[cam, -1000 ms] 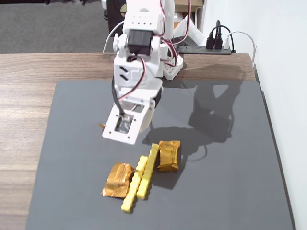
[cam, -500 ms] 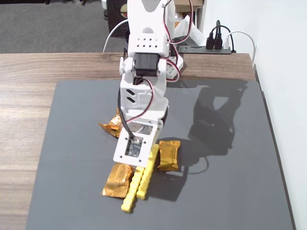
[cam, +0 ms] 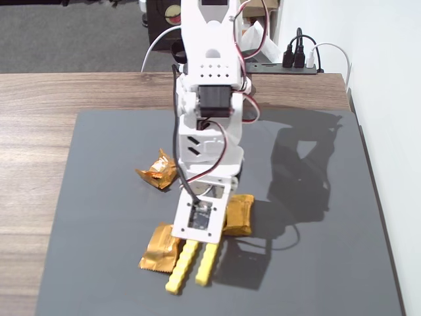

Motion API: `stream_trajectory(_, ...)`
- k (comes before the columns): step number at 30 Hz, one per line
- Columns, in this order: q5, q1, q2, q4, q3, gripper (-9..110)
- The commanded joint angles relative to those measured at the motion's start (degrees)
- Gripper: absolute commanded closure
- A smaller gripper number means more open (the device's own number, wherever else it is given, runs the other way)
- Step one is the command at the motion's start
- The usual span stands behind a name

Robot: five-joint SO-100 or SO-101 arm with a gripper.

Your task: Grab a fry

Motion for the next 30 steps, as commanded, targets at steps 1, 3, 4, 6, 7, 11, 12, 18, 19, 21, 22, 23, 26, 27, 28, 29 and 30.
stream_trajectory(1, 0.7, -2.3, 0.8, 0.4, -2.9, 101)
stream_trajectory(3, 1.2, -3.1, 1.0, 0.8, -3.2, 101)
stream_trajectory(4, 1.6, -3.4, 1.1, 0.8, -3.2, 101)
stream_trajectory(6, 2.5, -4.2, 1.2, 0.9, -3.2, 101)
stream_trajectory(7, 2.9, -4.6, 1.4, 1.2, -3.2, 101)
stream_trajectory(11, 3.7, -4.7, 2.5, 1.8, -3.2, 101)
stream_trajectory(12, 3.7, -4.6, 2.9, 2.1, -3.2, 101)
stream_trajectory(18, 1.0, -1.3, 6.4, 6.2, -3.3, 98)
stream_trajectory(19, 0.3, -0.4, 7.1, 6.6, -3.3, 95)
stream_trajectory(21, -1.3, 1.4, 8.2, 7.3, -3.3, 92)
stream_trajectory(22, -2.0, 2.2, 8.6, 7.5, -3.4, 88)
stream_trajectory(23, -2.7, 2.9, 8.9, 7.6, -3.4, 86)
stream_trajectory(26, -4.2, 4.4, 9.1, 7.7, -3.5, 86)
stream_trajectory(27, -4.5, 4.7, 8.9, 7.6, -3.6, 86)
stream_trajectory(28, -4.7, 4.8, 8.6, 7.6, -3.6, 86)
stream_trajectory(29, -4.8, 4.9, 8.3, 7.4, -3.6, 86)
stream_trajectory(30, -4.8, 4.9, 8.1, 7.0, -3.6, 86)
